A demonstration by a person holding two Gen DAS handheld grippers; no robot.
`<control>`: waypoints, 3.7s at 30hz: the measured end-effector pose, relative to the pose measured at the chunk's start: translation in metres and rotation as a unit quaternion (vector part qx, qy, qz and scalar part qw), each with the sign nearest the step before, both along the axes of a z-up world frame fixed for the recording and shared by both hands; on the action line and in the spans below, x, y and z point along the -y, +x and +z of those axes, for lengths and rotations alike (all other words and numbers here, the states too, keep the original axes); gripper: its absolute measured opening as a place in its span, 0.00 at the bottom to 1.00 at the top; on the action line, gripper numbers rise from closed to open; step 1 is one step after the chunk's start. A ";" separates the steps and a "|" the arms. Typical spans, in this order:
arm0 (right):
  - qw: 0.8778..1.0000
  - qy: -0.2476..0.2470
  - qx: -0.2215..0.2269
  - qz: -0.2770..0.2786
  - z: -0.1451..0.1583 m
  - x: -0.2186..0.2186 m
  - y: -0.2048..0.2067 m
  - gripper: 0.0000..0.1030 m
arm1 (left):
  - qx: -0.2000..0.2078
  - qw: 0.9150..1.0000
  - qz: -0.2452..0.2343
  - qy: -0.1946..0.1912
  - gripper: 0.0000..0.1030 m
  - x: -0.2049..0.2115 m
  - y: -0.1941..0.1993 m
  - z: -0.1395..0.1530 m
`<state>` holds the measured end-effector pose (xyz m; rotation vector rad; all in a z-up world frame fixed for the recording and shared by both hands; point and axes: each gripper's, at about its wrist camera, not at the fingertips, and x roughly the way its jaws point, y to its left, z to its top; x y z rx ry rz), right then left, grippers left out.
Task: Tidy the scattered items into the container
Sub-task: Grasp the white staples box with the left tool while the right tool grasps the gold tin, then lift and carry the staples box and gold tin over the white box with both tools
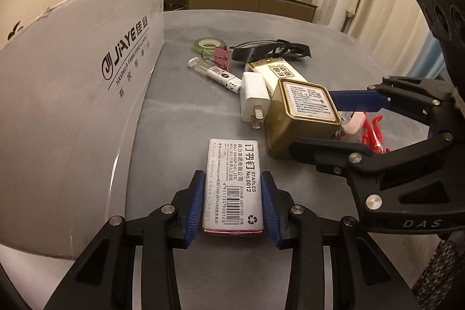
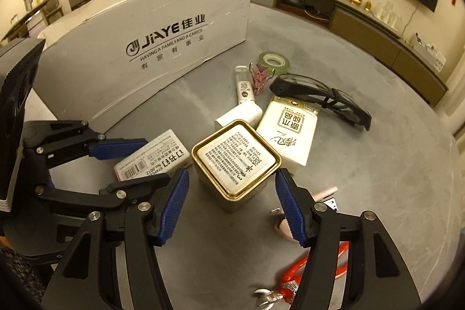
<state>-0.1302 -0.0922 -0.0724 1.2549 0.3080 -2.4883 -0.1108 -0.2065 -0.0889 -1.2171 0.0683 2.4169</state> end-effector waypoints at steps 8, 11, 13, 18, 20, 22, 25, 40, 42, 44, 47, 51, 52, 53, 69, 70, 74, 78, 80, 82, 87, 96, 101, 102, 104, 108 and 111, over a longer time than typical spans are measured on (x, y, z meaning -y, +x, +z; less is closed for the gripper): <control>0.997 -0.052 0.033 -0.039 0.000 -0.016 -0.011 0.21 | 0.002 1.000 -0.002 -0.002 0.38 0.000 -0.001 0.002; 0.996 -0.063 0.031 -0.046 0.004 -0.022 -0.009 0.23 | -0.001 1.000 0.001 0.008 0.38 0.003 0.000 0.008; 0.995 -0.077 0.024 -0.060 0.010 -0.028 -0.008 0.45 | -0.002 1.000 0.003 0.007 0.38 0.003 0.002 0.008; 0.987 -0.139 0.012 -0.078 0.023 -0.025 -0.009 0.58 | 0.000 1.000 0.012 0.002 0.38 0.002 0.002 0.006; 0.987 -0.134 0.010 -0.083 0.020 -0.008 -0.013 0.60 | 0.000 1.000 0.017 0.002 0.38 0.002 0.002 0.006; 0.990 -0.101 -0.013 -0.098 0.017 0.006 -0.016 0.61 | 0.002 1.000 0.019 -0.004 0.38 0.002 0.001 0.004; 0.991 -0.039 -0.039 -0.125 0.013 0.018 -0.022 0.61 | 0.001 1.000 0.019 -0.012 0.38 0.000 0.001 0.001; 0.982 -0.072 -0.025 -0.172 0.016 -0.035 -0.013 0.62 | 0.009 1.000 0.021 0.000 0.47 0.002 0.003 0.004; 0.983 -0.070 -0.023 -0.171 0.015 -0.036 -0.012 0.62 | 0.009 1.000 0.021 0.001 0.47 0.001 0.003 0.004; 0.983 -0.061 -0.029 -0.169 0.015 -0.037 -0.010 0.62 | 0.009 1.000 0.020 0.000 0.48 0.001 0.003 0.004; 0.985 -0.057 -0.023 -0.162 0.011 -0.037 -0.014 0.62 | 0.008 1.000 0.019 0.001 0.49 0.002 0.004 0.004; 0.984 -0.062 -0.002 -0.165 -0.001 -0.037 -0.021 0.60 | 0.008 1.000 0.006 -0.004 0.44 -0.002 0.004 0.003; 0.984 -0.065 0.001 -0.167 -0.002 -0.037 -0.021 0.50 | 0.010 1.000 0.002 -0.004 0.38 -0.003 0.004 0.003; 0.983 -0.066 0.000 -0.171 -0.001 -0.038 -0.021 0.50 | 0.012 1.000 -0.001 0.002 0.38 -0.003 0.005 0.005; 0.972 -0.164 -0.031 -0.165 0.049 -0.054 0.028 0.49 | -0.035 0.995 0.001 0.088 0.38 0.008 0.024 0.067; 0.971 -0.173 -0.031 -0.164 0.052 -0.055 0.031 0.49 | -0.040 0.995 0.000 0.093 0.38 0.009 0.026 0.072; 0.959 -0.233 -0.025 -0.161 0.062 -0.062 0.041 0.49 | -0.056 0.993 -0.005 0.106 0.38 0.010 0.032 0.086; 0.939 -0.304 -0.011 -0.164 0.068 -0.071 0.046 0.49 | -0.065 0.991 -0.001 0.114 0.38 0.017 0.036 0.096; 0.930 -0.327 -0.006 -0.168 0.069 -0.072 0.049 0.49 | -0.070 0.990 0.002 0.118 0.38 0.021 0.036 0.101; 0.927 -0.332 -0.006 -0.172 0.071 -0.070 0.052 0.49 | -0.075 0.989 0.006 0.124 0.38 0.027 0.037 0.106; 0.936 -0.307 -0.033 -0.168 0.085 -0.047 0.063 0.49 | -0.088 0.986 0.019 0.141 0.38 0.045 0.036 0.119; 0.950 -0.280 -0.063 -0.124 0.115 0.008 0.067 0.49 | -0.100 0.978 0.054 0.174 0.38 0.092 0.027 0.135; 0.956 -0.268 -0.064 -0.103 0.126 0.037 0.057 0.49 | -0.101 0.974 0.074 0.189 0.38 0.116 0.021 0.139; 0.956 -0.266 -0.065 -0.101 0.127 0.041 0.055 0.49 | -0.101 0.973 0.078 0.192 0.38 0.120 0.020 0.141; 0.959 -0.259 -0.071 -0.093 0.133 0.052 0.049 0.49 | -0.102 0.971 0.085 0.197 0.38 0.128 0.018 0.142; 0.963 -0.247 -0.078 -0.078 0.141 0.073 0.041 0.49 | -0.097 0.970 0.104 0.198 0.38 0.144 0.013 0.144; 0.966 -0.234 -0.082 -0.069 0.145 0.087 0.037 0.49 | -0.094 0.969 0.117 0.197 0.38 0.154 0.009 0.143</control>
